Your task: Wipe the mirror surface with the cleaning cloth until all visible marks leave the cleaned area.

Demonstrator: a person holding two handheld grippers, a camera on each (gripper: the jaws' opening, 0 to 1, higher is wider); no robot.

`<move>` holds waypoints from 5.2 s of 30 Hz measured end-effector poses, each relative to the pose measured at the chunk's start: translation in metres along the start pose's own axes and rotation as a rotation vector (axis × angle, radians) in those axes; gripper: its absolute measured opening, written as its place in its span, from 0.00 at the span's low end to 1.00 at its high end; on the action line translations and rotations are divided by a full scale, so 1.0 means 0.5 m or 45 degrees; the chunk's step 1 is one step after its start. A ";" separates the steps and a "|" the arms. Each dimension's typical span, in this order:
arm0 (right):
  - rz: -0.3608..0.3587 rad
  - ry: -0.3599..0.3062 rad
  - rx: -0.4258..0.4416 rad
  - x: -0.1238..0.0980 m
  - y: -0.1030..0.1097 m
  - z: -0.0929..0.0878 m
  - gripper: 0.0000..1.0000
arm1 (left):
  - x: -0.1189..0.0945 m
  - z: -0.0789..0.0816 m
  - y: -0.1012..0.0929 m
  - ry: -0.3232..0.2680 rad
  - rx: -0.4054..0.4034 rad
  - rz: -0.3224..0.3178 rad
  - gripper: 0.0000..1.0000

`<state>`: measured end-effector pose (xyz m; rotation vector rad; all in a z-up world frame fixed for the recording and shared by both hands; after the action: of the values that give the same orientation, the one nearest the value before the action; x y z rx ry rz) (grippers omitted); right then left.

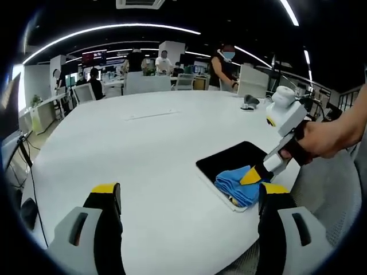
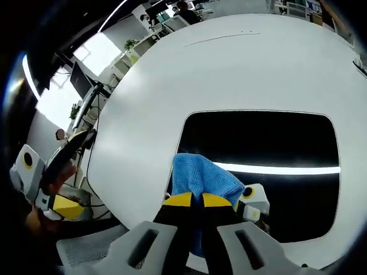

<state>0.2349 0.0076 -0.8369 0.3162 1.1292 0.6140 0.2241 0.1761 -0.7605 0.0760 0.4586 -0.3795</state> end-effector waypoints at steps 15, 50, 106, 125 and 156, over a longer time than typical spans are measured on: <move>0.024 0.037 -0.098 0.017 0.027 -0.003 0.00 | 0.019 -0.003 -0.018 0.007 -0.025 -0.027 0.99; 0.012 0.031 -0.152 0.024 0.028 0.009 0.00 | 0.016 -0.032 -0.019 0.023 -0.057 -0.035 0.99; -0.055 0.037 -0.271 0.092 -0.027 0.202 0.00 | 0.030 -0.055 -0.023 0.076 -0.060 -0.050 0.99; -0.057 0.033 -0.303 0.077 -0.043 0.196 0.00 | 0.032 -0.050 -0.031 0.078 -0.034 -0.059 0.99; -0.132 0.067 -0.306 0.035 -0.099 0.191 0.00 | 0.030 -0.023 -0.036 0.044 0.014 -0.069 0.99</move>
<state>0.3413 -0.0148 -0.8372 0.0351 1.1014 0.6613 0.2252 0.1560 -0.7771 0.0808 0.4933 -0.4344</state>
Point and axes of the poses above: the point that each gripper's makers call its tool centre point, and the gripper's own axes: x roughly forward along the fingers, y roughly to its left, z roughly out of its top, the point moved 4 cm from there along -x, roughly backward along the fingers, and after that the axes turned 9 degrees about z, right-handed, at the moved point
